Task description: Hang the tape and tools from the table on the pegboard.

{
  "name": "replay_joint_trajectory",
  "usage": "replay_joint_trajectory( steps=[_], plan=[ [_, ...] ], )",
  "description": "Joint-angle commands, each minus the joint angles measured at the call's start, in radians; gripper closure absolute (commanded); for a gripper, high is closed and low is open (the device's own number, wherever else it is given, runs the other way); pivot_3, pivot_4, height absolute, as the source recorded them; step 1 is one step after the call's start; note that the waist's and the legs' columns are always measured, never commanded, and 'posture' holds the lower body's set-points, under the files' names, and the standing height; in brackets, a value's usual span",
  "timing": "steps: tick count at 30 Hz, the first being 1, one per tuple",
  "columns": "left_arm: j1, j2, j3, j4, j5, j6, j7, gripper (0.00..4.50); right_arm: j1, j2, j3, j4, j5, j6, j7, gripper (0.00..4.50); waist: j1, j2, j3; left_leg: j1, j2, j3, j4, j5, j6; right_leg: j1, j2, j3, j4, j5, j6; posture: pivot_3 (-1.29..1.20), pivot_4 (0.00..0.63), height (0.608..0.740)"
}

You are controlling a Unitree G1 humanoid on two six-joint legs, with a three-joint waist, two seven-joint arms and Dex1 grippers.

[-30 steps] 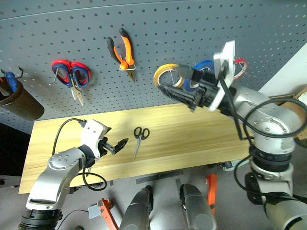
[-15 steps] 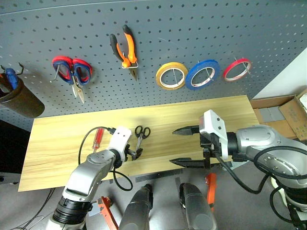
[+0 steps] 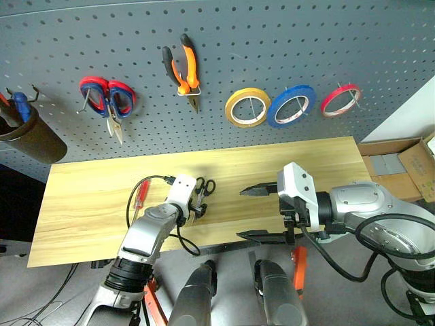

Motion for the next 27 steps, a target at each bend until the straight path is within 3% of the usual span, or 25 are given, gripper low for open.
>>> replay_joint_trajectory(
  steps=[1,3,6,17,22,27],
  plan=[
    [0.016,-0.018,-0.030,0.024,0.015,0.003,-0.012,0.00,0.005,-0.002,-0.011,-0.035,0.011,-0.015,0.011,0.01,0.002,0.000,0.000,0.000,0.000,0.000,0.000,0.000,0.000,0.000,0.000,0.000,0.000,0.000,0.000,-0.14,0.395,0.740],
    [0.012,-0.029,-0.028,0.035,0.020,0.001,-0.012,0.00,0.002,-0.004,-0.011,-0.026,0.008,-0.018,0.017,0.01,0.005,0.000,0.000,0.000,0.000,0.000,0.000,0.000,0.000,0.000,0.000,0.000,0.000,0.000,0.000,-0.14,0.396,0.740],
    [0.013,-0.039,-0.015,0.045,0.024,-0.010,-0.012,0.53,-0.006,-0.004,-0.010,-0.016,0.003,-0.020,0.024,0.00,0.010,0.000,0.000,0.000,0.000,0.000,0.001,0.000,0.000,0.000,0.000,0.000,0.000,0.000,0.000,-0.14,0.397,0.740],
    [0.036,-0.010,0.011,0.071,0.044,-0.072,-0.039,4.39,-0.022,0.010,-0.004,0.005,-0.014,-0.006,-0.001,0.00,0.010,0.000,0.000,0.000,0.000,0.000,0.000,0.000,0.000,0.001,0.000,0.000,-0.001,0.000,0.000,-0.15,0.399,0.740],
    [0.066,-0.015,0.059,0.049,0.030,-0.120,-0.042,4.40,-0.030,0.013,-0.009,0.021,-0.030,-0.019,-0.016,0.00,0.008,0.000,0.000,0.000,0.000,0.000,0.000,0.000,0.000,0.000,0.000,0.000,-0.001,0.000,0.000,-0.15,0.402,0.740],
    [0.140,-0.009,0.147,-0.063,0.011,-0.276,-0.049,4.40,-0.047,0.034,-0.017,0.035,-0.069,-0.090,-0.011,0.00,0.003,-0.002,0.003,0.000,0.001,0.000,0.000,0.000,0.000,0.000,0.000,-0.001,-0.002,0.000,0.000,-0.16,0.401,0.740]
  ],
)
